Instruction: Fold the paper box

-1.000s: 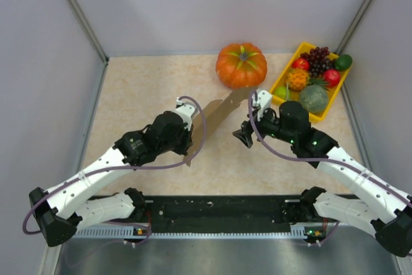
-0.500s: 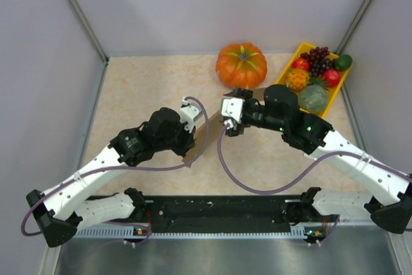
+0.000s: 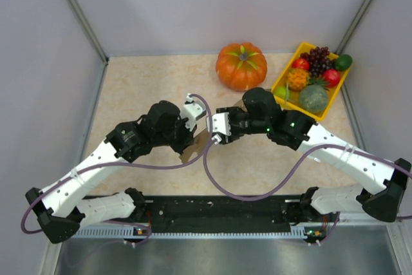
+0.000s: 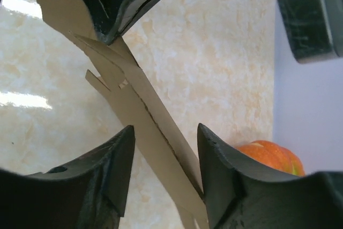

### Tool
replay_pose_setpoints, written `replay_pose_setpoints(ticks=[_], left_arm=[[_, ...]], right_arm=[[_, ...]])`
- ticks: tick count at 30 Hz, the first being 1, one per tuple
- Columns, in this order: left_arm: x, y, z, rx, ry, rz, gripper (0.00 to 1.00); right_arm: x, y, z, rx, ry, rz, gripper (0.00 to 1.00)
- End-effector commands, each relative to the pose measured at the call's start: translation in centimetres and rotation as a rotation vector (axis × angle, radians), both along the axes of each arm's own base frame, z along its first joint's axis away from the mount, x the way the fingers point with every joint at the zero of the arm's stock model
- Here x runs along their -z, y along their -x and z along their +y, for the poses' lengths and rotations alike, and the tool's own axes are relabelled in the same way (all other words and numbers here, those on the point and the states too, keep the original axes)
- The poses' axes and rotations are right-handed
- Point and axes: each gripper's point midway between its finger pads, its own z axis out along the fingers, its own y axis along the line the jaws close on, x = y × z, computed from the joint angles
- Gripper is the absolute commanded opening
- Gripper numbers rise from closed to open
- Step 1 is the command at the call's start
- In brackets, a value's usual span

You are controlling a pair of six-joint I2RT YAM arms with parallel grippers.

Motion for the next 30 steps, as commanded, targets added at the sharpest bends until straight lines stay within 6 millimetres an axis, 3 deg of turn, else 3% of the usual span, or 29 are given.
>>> replay_pose_setpoints(ticks=[1,4,7,10,11,12,14,15,16,17,18,21,23,25,28,29,30], left_arm=[[-1.8,-0.1,-0.3,0.030,0.031,-0.039,0.00],[-3.3,0.0,0.0,0.024,0.063,-0.074,0.00],[-5.7,0.0,0.4,-0.006,0.116,-0.118,0.00],[-9.5,0.3,1.4,-0.060,0.213,-0.188,0.25],[-11.5,0.1,2.2,-0.113,0.255,-0.228,0.40],[-13.4,0.6,3.2,-0.137,0.309,-0.271,0.45],[-17.1,0.9,4.7,-0.199,0.424,-0.343,0.52],[-19.2,1.7,6.4,-0.235,0.493,-0.400,0.56],[-21.2,2.0,7.1,-0.255,0.567,-0.447,0.58],[-22.0,2.3,7.9,-0.284,0.619,-0.463,0.60],[-23.3,3.0,9.8,-0.333,0.679,-0.505,0.64],[-25.1,3.9,11.5,-0.371,0.776,-0.542,0.67],[-24.8,3.5,11.4,-0.401,0.765,-0.519,0.69],[-24.0,2.7,11.3,-0.442,0.734,-0.493,0.68],[-21.3,1.3,10.2,-0.499,0.696,-0.406,0.68],[-19.4,1.1,9.3,-0.495,0.695,-0.359,0.68],[-19.4,1.0,8.4,-0.472,0.729,-0.354,0.68]], right_arm=[[-1.4,-0.1,1.1,-0.031,-0.010,-0.092,0.43],[-2.5,-1.3,1.1,0.029,-0.071,-0.188,0.25],[-4.9,-0.5,0.9,0.051,-0.159,-0.215,0.11],[-8.0,1.0,0.1,0.073,-0.255,-0.121,0.00],[-8.5,1.6,-0.1,0.074,-0.281,-0.078,0.00],[-10.5,2.3,-0.8,0.076,-0.329,-0.073,0.00],[-11.4,3.4,-1.6,0.090,-0.361,0.015,0.00],[-13.1,3.9,-2.1,0.097,-0.400,0.030,0.00],[-12.8,4.4,-2.4,0.124,-0.397,0.110,0.00],[-14.7,4.8,-2.8,0.128,-0.426,0.128,0.00],[-14.9,4.9,-3.0,0.147,-0.420,0.165,0.00],[-14.7,3.5,-3.6,0.258,-0.416,0.273,0.00],[-13.6,3.2,-3.1,0.241,-0.415,0.421,0.00],[-12.0,0.4,-4.2,0.336,-0.431,0.557,0.00],[-6.6,-1.8,-3.9,0.425,-0.348,0.698,0.00],[-3.8,-2.3,-3.5,0.456,-0.296,0.749,0.00],[-2.2,-2.7,-3.2,0.471,-0.266,0.777,0.00]])
